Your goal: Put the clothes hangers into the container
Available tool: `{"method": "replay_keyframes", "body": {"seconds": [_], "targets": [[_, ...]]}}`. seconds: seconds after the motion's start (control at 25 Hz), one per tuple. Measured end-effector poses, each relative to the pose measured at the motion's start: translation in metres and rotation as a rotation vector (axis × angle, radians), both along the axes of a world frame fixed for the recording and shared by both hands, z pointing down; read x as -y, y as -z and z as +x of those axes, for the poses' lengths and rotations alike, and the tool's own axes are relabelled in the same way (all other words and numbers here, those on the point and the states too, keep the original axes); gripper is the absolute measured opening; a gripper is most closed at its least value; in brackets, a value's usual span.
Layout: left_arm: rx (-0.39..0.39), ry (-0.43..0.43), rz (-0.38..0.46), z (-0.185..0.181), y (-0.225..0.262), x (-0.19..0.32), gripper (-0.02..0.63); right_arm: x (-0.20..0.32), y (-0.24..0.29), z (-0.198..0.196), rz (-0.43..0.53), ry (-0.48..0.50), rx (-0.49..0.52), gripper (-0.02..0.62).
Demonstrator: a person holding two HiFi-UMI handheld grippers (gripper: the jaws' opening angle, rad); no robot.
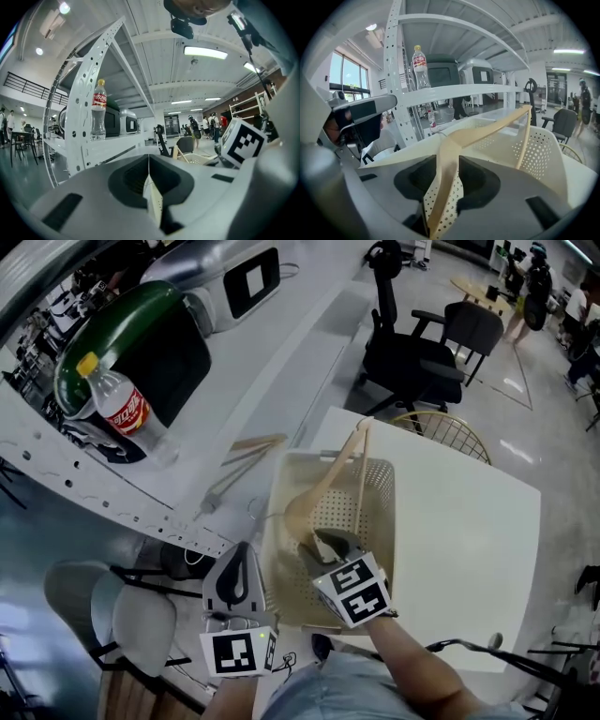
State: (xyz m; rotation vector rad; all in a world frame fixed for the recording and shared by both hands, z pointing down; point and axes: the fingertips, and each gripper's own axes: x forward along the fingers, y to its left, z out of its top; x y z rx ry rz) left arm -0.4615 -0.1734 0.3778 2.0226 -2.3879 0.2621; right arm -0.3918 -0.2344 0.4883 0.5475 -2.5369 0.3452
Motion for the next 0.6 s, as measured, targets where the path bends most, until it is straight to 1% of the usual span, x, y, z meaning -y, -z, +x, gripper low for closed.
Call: {"method": "replay_keyframes", "body": {"seconds": [0.16, 0.24, 0.44, 0.6], "targets": [[0.005, -0.011, 0.032, 0.007, 0.013, -0.007, 0.012, -0.004, 0.022, 0.008, 0.009, -0.022, 0.034, 0.155], [0.005, -0.020, 0.049, 0.013, 0.019, -0.011, 0.012, -0.007, 0.036, 0.014, 0.029, -0.037, 0.058, 0.153], [0.006, -0.047, 0.092, 0.028, 0.035, -0.022, 0.012, -0.014, 0.071, 0.035, 0.102, -0.093, 0.127, 0.138], [0.015, -0.077, 0.134, 0.040, 0.048, -0.032, 0.012, -0.019, 0.101, 0.061, 0.184, -0.162, 0.191, 0.113]]}}
